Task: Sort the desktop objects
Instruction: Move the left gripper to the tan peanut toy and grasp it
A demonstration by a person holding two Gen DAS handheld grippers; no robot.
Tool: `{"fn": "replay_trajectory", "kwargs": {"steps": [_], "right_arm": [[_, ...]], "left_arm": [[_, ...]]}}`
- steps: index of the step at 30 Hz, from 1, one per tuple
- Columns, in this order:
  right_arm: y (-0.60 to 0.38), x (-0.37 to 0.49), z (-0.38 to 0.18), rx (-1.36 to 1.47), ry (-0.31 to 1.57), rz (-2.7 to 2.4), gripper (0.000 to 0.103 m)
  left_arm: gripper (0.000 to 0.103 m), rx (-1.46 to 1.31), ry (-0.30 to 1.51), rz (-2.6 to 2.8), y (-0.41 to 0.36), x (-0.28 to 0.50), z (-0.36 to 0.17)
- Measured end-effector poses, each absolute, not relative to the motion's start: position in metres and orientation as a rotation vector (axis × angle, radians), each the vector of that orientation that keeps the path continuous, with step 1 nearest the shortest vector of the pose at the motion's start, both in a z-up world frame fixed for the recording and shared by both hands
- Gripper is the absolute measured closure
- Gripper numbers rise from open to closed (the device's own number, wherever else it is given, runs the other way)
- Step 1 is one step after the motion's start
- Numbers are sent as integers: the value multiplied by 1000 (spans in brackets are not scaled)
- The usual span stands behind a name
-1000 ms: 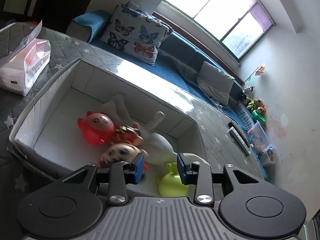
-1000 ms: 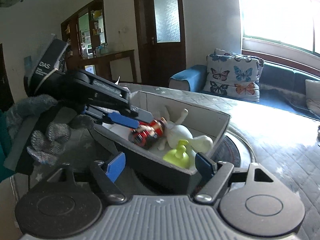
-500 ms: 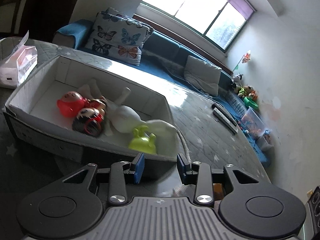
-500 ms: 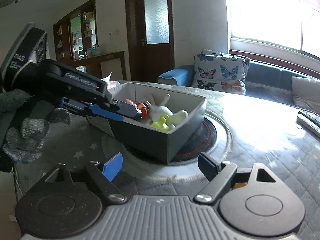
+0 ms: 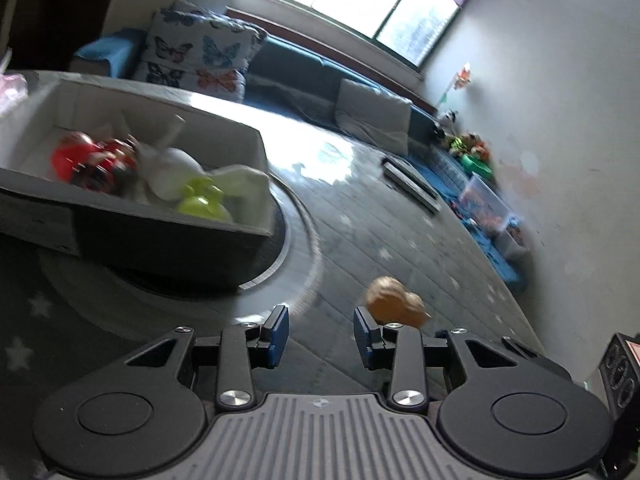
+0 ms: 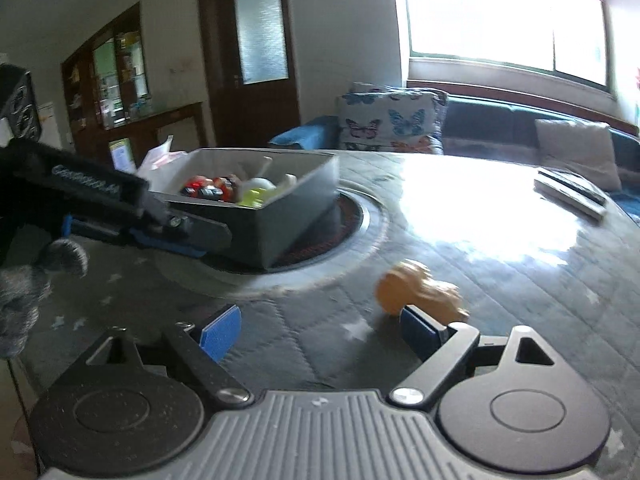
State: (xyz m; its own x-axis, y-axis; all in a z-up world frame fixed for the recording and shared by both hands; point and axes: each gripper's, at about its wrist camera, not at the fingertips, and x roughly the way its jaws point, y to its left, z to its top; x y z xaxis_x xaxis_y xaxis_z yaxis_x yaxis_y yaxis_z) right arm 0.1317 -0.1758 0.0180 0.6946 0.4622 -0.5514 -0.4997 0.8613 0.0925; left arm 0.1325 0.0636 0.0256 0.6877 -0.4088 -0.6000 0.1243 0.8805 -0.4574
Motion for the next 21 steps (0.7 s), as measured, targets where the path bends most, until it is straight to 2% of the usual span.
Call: {"fn": "replay_trajectory", "kwargs": {"steps": [10,21], "right_arm": [[-209,155,0,-32,619,441,15],[-215,189,-12,-64,644,464,20]], "left_arm": [[65,-449,816,-352,36,158,10],[65,-476,860,-386,9,196,3]]}}
